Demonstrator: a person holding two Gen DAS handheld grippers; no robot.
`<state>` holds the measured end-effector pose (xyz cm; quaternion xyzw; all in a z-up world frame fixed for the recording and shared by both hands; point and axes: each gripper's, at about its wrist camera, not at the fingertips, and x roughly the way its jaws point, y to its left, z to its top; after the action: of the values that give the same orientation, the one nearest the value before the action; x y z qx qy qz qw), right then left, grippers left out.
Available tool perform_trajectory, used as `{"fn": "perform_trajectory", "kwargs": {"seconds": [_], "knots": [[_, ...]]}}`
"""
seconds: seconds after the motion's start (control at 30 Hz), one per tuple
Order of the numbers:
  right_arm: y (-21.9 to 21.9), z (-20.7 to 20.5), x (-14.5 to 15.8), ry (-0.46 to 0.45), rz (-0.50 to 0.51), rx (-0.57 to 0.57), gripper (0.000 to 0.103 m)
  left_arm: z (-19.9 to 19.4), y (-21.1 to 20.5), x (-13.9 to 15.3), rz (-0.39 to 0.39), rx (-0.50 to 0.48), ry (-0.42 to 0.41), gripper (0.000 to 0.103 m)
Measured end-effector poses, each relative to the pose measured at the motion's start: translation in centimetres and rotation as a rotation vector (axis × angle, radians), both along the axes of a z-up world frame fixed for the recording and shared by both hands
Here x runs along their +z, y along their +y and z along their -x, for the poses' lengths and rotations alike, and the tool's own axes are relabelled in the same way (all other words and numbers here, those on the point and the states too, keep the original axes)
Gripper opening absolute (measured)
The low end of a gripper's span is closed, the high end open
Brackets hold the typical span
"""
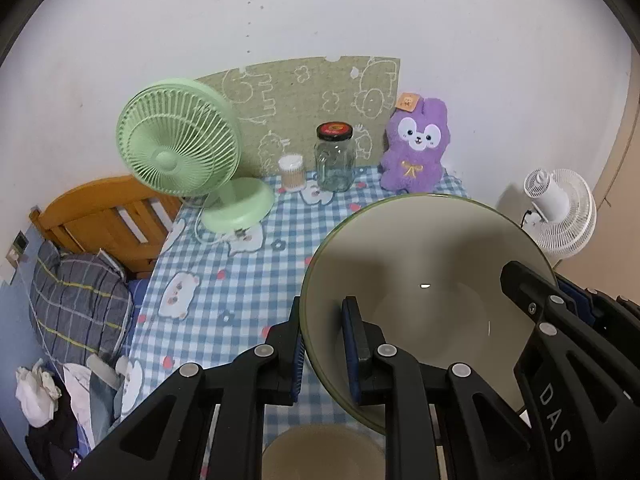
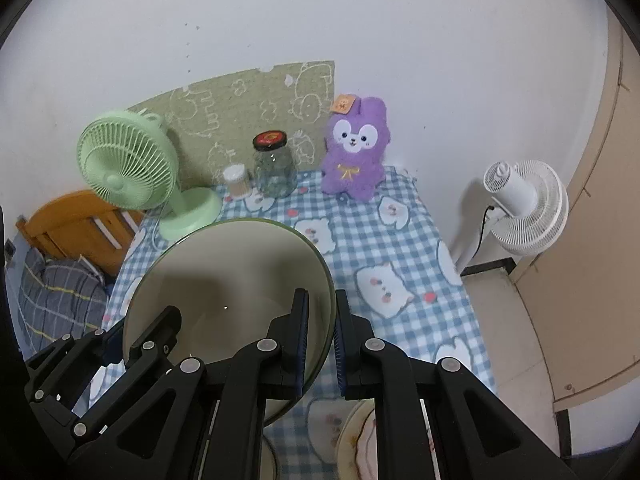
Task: Organize plates and bowls
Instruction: 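Lift the small patterned bowl and carry it back toward the plate stack, then lower the small bowl into the stacked bowls and open both tools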
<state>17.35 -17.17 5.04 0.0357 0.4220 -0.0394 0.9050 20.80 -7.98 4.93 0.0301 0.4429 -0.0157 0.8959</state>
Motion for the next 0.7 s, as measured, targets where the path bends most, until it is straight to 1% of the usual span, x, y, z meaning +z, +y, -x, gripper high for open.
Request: {"fn": "perform_trajectory", "kwargs": {"seconds": [0.33, 0.7], "knots": [[2.3, 3.7, -2.4, 0.025, -0.005, -0.008, 0.015, 3.7, 2.3, -2.2, -0.006, -0.011, 0.032, 0.015], [4.0, 6.0, -4.9, 0.042, -0.015, -0.013, 0.015, 6.3, 4.2, -4.6, 0.010, -0.005, 0.058, 0.015]]}}
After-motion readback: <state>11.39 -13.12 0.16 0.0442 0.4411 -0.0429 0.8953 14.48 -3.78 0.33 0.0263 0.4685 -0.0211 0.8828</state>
